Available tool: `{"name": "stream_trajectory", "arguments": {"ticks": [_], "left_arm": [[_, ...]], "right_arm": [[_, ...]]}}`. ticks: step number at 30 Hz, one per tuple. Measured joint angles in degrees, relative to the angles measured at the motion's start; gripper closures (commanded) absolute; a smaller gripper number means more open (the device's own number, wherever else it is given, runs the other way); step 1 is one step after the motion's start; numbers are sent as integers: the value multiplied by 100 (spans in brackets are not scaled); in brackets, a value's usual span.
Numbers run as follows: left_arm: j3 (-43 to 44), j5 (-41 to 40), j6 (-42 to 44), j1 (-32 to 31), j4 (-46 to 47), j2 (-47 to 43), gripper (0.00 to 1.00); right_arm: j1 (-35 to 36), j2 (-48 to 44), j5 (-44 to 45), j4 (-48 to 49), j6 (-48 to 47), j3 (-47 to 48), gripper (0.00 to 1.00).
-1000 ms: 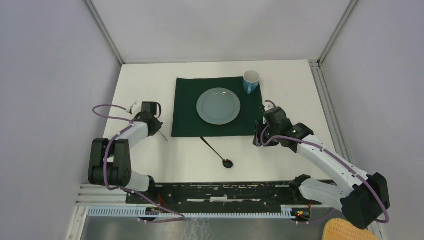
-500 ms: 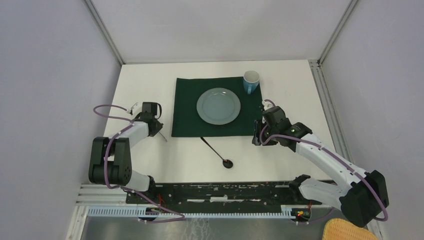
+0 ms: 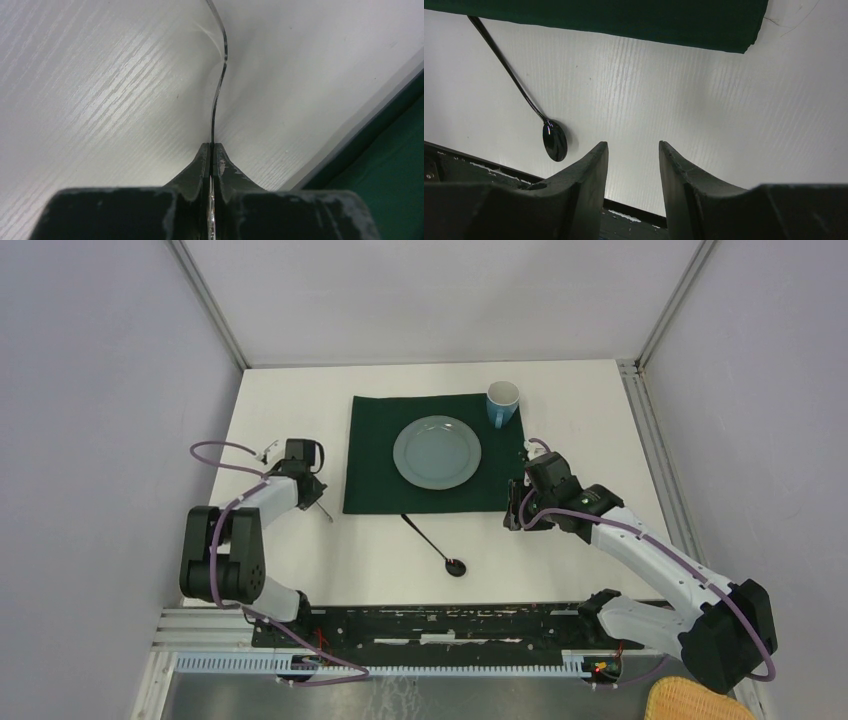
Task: Set the dinner table for one person
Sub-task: Adjust the fork at the center of the board.
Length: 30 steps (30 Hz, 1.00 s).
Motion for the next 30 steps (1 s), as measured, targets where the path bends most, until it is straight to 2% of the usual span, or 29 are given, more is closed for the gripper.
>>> {"name": "stream_trajectory", "arguments": {"ticks": [14, 23, 30], "left_arm": [[1585, -693, 610, 0, -1353, 763, 98], [1711, -990, 870, -2, -1871, 1244, 98], [1786, -1012, 927, -50, -1978, 1349, 85]], "right_arm": [[-13, 111, -118, 249, 129, -168, 53], [-15, 160, -155, 385, 157, -181, 52], [-15, 160, -155, 385, 160, -181, 52]]}}
